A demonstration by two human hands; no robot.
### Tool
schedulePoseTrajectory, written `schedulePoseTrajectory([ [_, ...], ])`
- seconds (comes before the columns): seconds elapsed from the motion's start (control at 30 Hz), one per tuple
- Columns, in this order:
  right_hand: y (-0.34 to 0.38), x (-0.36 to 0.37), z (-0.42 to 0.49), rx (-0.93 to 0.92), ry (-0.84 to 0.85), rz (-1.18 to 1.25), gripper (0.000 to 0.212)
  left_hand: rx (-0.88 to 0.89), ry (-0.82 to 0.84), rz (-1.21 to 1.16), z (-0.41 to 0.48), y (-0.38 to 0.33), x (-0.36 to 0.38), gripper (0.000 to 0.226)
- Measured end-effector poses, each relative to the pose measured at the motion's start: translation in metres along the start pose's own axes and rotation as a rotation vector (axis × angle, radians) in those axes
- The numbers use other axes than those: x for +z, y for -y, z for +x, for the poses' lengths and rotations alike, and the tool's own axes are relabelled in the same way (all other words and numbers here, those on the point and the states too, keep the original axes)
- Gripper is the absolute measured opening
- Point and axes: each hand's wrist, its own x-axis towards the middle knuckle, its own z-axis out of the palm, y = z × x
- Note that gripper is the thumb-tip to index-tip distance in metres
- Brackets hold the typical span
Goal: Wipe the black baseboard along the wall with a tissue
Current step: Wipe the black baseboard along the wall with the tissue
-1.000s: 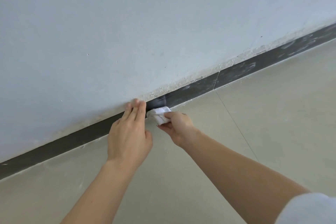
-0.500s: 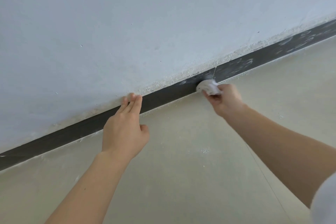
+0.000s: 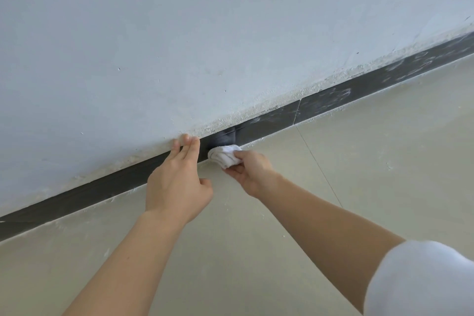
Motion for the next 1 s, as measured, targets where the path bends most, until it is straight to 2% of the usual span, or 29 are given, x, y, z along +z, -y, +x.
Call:
schedulePoseTrajectory([
  [0.1, 0.015, -0.001, 0.004, -0.042, -0.06, 0.088, 0.017, -0.008, 0.013, -0.002, 0.001, -0.001, -0.002, 0.073],
  [0.27, 0.067, -0.04, 0.004, -0.14, -0.166, 0.116, 0.033, -0.012, 0.003, 0.01, -0.001, -0.003, -0.004, 0.073],
  [0.5, 0.119, -0.093, -0.018, -0.319, -0.271, 0.214, 0.032, -0.046, -0.051, 0.075, 0.004, -0.012, -0.008, 0.057],
  [0.57, 0.107, -0.085, -0.026, -0.253, -0.225, 0.222, 0.027, -0.055, -0.051, 0.063, 0.006, -0.011, -0.008, 0.055],
  [0.73, 0.052, -0.024, -0.039, 0.028, 0.076, 0.01, 0.024, -0.04, -0.052, 0.128, 0.003, -0.016, -0.007, 0.056],
  [0.87, 0.054, -0.006, -0.034, -0.013, 0.108, 0.118, 0.025, -0.043, -0.036, 0.126, 0.001, -0.021, -0.009, 0.055],
  [1.0, 0.079, -0.028, -0.03, -0.108, 0.014, 0.225, 0.028, -0.043, -0.041, 0.082, 0.001, -0.017, -0.007, 0.053],
])
